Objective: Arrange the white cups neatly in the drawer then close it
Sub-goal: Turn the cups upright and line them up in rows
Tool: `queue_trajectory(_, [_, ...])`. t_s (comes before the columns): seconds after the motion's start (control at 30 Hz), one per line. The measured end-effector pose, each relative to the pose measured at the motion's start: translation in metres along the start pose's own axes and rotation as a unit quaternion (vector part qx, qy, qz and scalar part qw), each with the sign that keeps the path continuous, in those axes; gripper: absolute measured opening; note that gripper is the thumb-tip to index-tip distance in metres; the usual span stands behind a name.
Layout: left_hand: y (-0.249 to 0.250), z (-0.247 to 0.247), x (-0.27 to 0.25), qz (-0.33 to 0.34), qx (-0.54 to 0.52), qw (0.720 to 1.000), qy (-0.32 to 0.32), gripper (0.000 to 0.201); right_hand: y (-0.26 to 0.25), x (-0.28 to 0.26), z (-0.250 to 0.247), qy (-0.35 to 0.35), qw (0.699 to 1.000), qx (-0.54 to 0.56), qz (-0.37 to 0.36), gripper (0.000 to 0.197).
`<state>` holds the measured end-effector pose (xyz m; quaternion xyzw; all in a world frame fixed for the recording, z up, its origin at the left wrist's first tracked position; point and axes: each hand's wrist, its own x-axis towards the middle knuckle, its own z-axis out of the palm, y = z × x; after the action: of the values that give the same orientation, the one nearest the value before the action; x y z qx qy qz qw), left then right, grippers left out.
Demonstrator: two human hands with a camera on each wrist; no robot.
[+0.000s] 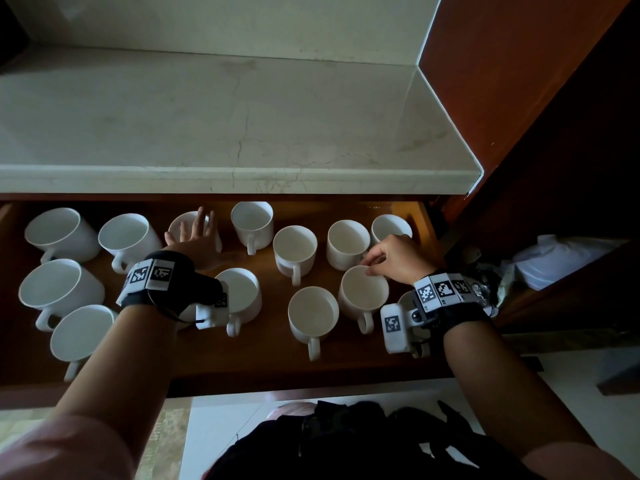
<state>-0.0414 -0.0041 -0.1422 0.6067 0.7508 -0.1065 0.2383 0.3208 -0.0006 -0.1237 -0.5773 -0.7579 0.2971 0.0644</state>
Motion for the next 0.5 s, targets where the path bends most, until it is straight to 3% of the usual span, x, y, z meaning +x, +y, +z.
queue_trajectory(0.4, [-0.0001, -0.0001, -0.0003, 0.001, 0.000, 1.000, -0.002, 0.107, 0.0043, 0.0017, 0.0017, 0.000, 1.000, 0.008, -0.005, 0.015])
queue_trajectory(0.5, [0.0010, -0.0012, -0.0012, 0.001, 0.001, 1.000, -0.003, 0.107, 0.0039, 0.0012, -0.0001, 0.047, 0.997, 0.064, 0.008, 0.016])
